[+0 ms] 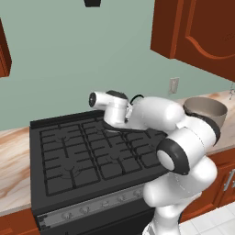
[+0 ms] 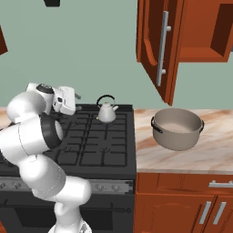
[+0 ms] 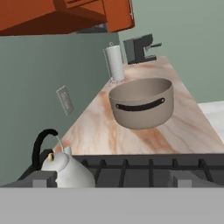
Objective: Pick the kettle from the cabinet and place it on a stove burner. Then pick the pot from the counter and place it on another stove burner. Finally, turn both burners on.
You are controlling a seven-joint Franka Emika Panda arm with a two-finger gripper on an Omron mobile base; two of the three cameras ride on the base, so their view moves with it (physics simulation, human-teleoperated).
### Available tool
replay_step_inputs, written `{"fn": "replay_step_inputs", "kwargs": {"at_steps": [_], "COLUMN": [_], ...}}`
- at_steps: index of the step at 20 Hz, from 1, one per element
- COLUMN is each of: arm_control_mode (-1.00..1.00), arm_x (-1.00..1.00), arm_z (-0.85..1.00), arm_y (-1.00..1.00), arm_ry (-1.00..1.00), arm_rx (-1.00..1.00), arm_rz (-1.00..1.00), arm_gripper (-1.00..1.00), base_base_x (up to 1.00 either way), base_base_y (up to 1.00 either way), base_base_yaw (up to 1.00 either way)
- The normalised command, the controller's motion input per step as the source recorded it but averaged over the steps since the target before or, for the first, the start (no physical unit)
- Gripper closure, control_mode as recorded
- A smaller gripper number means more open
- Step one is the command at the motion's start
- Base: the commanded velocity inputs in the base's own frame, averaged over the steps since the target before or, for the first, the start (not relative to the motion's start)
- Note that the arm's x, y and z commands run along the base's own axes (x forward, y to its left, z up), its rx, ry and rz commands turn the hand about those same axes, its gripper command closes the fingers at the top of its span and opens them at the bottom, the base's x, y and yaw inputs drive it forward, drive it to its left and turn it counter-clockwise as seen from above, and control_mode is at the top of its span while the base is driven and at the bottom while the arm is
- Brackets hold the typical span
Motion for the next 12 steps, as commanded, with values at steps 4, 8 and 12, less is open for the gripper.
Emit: {"fn": "replay_step_inputs", "kwargs": {"at_steps": [4,8,12], "arm_control_mode": [-1.0,-1.0,-1.0], "arm_x": [-0.35,-0.39,-0.48], "arm_z": [0.27,0.28,0.2], "arm_y": [-0.07,-0.06,-0.1], "arm_ry": [0.02,0.02,0.04], "arm_rx": [0.05,0.06,0.09], "arm_rz": [0.0,0.0,0.0], "arm_gripper": [-1.0,-1.0,-1.0], "base_base_x": [0.0,0.0,0.0], "base_base_y": [0.0,0.0,0.0], "base_base_yaw": [0.0,0.0,0.0]}}
